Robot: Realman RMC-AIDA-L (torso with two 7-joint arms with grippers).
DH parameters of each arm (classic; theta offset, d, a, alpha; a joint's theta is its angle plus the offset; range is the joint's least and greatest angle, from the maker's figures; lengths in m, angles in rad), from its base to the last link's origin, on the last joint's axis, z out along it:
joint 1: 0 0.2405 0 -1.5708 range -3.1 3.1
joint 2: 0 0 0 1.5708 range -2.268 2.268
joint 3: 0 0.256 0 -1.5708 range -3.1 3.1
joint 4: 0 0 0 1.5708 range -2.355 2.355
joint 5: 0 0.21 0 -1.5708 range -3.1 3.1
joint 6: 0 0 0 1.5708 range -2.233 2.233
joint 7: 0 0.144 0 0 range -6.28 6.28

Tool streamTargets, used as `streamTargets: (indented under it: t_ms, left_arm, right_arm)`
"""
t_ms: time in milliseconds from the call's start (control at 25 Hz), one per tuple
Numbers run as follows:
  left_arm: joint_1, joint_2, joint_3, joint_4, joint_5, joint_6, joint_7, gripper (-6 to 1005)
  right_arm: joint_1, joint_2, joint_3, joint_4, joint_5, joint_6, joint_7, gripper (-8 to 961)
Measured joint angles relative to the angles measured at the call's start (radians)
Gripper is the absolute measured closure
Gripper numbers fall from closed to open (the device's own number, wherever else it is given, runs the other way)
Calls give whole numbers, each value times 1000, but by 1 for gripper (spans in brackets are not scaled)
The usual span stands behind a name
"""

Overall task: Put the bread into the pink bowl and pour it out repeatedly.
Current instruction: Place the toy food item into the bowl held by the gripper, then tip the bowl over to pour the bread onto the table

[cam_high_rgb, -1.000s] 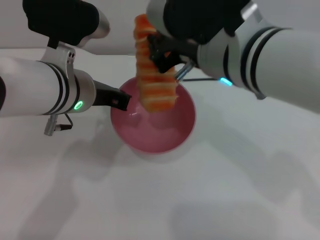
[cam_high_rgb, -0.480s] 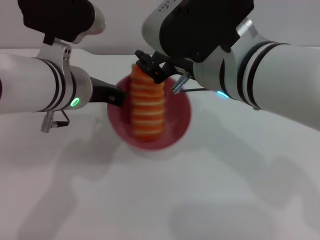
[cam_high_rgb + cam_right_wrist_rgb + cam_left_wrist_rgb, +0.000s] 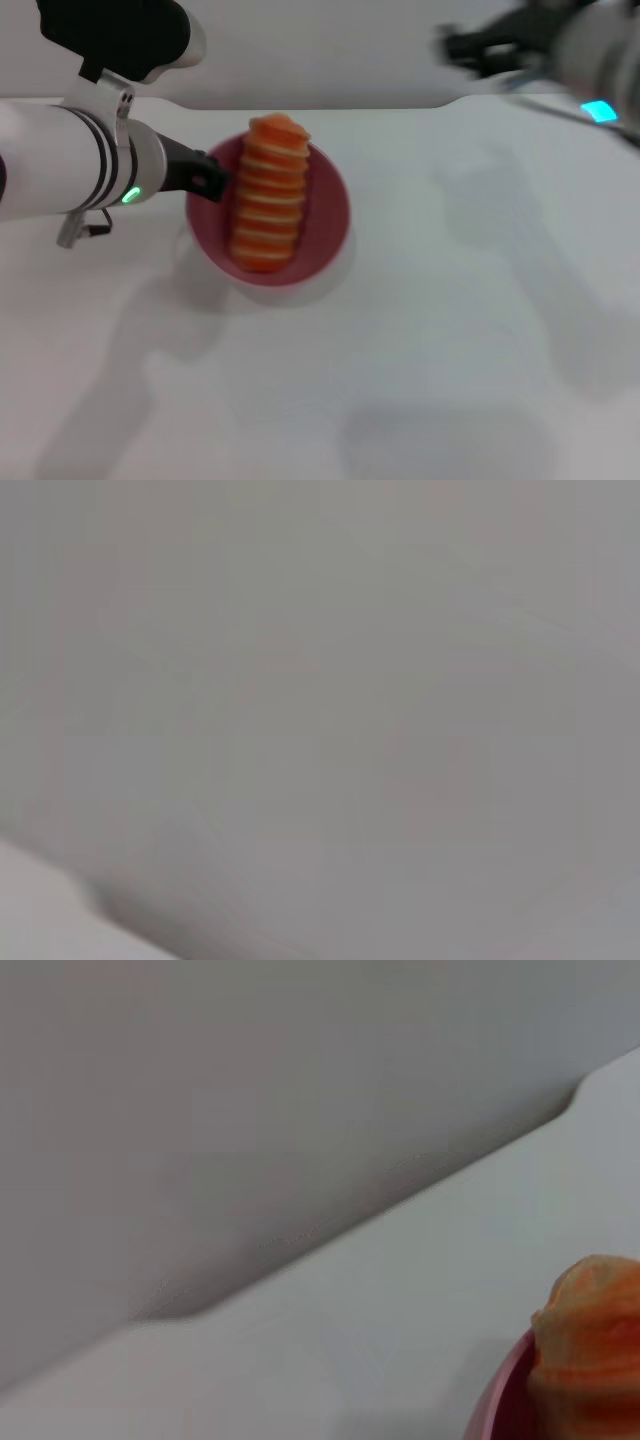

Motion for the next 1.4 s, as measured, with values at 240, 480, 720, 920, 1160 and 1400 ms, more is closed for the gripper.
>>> streamTargets:
  t_ms: [240, 480, 720, 920, 1160, 1400]
  left_arm:
    - [-2, -1, 44, -1, 150, 88, 48, 955]
    - [-24, -3, 165, 7, 358, 110, 52, 955]
    - [6, -9, 335, 24, 581, 188, -4, 955]
    - [38, -10, 410, 32, 712, 219, -38, 955]
    - [58, -12, 480, 34, 877, 228, -143, 955]
    - [11, -12, 359, 103, 680, 105, -224, 955]
  right_arm:
    - [-100, 1, 164, 0, -1, 88, -55, 160]
    - [-163, 4, 202, 23, -1, 102, -70, 161]
    - [-158, 3, 197, 75, -1, 100, -61, 162]
    - [-155, 3, 199, 83, -1, 99, -58, 162]
    - [-147, 2, 196, 97, -1, 96, -57, 163]
    - [-132, -3, 183, 102, 124, 77, -105, 164]
